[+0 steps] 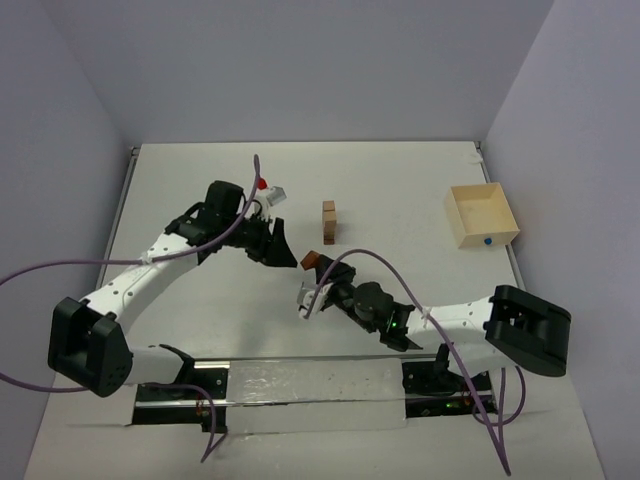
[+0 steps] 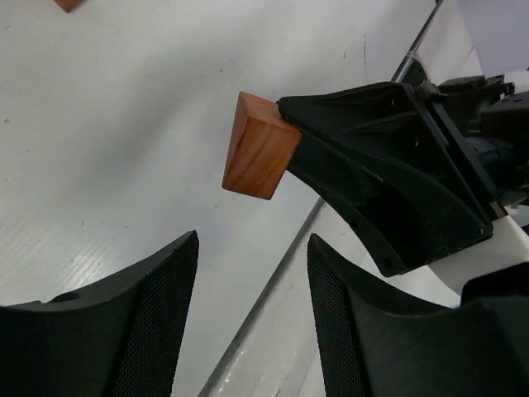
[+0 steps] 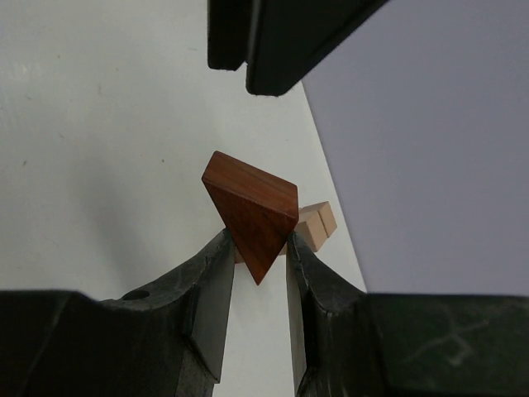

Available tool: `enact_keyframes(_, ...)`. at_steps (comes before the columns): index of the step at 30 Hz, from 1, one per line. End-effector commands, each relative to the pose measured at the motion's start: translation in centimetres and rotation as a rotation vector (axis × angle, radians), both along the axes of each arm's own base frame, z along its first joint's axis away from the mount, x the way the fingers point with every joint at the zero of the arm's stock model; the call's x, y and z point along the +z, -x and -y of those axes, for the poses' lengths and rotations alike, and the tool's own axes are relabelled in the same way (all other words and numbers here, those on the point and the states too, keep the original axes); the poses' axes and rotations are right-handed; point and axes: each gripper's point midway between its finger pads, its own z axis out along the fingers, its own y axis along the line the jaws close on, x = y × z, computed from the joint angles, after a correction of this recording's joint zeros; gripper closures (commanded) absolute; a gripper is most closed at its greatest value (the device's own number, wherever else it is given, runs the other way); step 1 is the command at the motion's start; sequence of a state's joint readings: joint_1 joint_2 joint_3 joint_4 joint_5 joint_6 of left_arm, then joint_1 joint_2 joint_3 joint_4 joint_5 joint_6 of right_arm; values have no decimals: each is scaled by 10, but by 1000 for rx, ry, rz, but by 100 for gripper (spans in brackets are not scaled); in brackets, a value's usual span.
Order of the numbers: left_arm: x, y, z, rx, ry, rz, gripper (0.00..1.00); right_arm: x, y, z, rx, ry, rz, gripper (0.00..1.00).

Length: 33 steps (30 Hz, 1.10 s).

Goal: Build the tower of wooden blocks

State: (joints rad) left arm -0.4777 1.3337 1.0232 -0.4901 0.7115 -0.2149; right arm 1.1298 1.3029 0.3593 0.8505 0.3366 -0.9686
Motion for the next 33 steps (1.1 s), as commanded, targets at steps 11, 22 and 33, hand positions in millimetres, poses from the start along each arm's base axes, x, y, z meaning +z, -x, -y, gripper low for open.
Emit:
enact_keyframes(11,27,-6,18,-38,-162,265,37,41,29,1,65,-115,215,98)
enact_keyframes(22,17,14,35,-138,-259,331,32,40,43,0,99,-108,270,98)
enact_keyframes(33,10,21,42,-162,-323,364,37,32,48,-3,114,-81,261,99)
